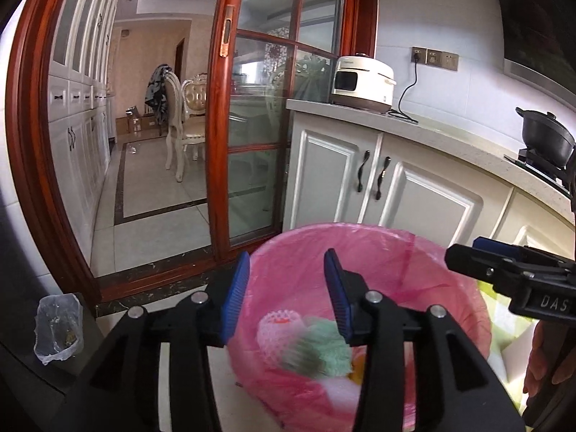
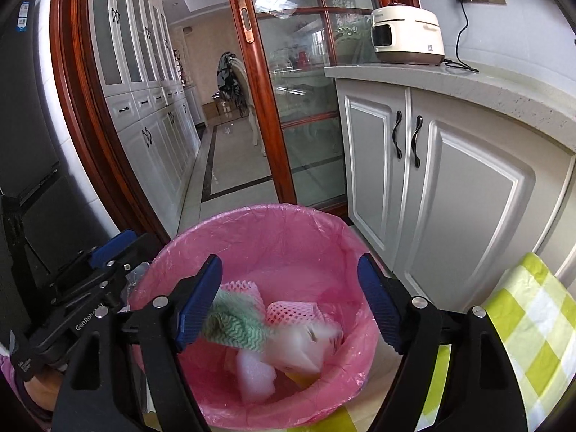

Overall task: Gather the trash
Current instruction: 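Open both grippers to drop the cloth and bag into the bin, then move both grippers back over the table toward the remaining trash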

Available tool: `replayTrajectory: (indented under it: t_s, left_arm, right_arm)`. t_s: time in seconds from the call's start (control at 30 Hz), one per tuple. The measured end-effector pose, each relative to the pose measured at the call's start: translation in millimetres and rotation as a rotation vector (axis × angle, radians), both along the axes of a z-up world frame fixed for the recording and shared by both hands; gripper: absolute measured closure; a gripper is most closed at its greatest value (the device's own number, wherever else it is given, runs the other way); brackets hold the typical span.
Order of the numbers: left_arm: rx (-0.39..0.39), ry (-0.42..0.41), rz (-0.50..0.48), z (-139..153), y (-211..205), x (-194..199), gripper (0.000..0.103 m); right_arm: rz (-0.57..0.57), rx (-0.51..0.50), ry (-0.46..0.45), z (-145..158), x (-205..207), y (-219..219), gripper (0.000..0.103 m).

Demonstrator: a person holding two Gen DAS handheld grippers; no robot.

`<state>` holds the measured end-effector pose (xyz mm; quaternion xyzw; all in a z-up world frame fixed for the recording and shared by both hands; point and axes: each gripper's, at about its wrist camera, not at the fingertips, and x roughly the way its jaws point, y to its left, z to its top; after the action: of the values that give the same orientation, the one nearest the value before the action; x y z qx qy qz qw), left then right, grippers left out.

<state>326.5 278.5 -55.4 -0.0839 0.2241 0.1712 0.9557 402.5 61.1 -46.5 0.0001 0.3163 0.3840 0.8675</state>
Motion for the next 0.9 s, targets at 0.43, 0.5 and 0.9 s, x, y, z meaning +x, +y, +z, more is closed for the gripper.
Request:
replayTrajectory:
  t_s: [0.43,0.5,0.9]
  left_arm:
    - [0.035,-0.074,0.028,26.2,-27.0,-52.7,0.019]
    - [0.029,-0.086,0.022,30.4,-33.8,-61.7,0.014]
    - [0.001,-0.080,-0.130,36.0,-122.4,-80.1,0.007]
  right_arm:
    - [-0.051,-0.017,-0.043,18.5,-38.1,-26.6,0.028]
    - [-0.071,-0.020,-0.054,21.8,-47.0,-36.0,0.027]
    - [-0.266,-0.025,-0.061,19.8,-88.4,-149.7,0.026]
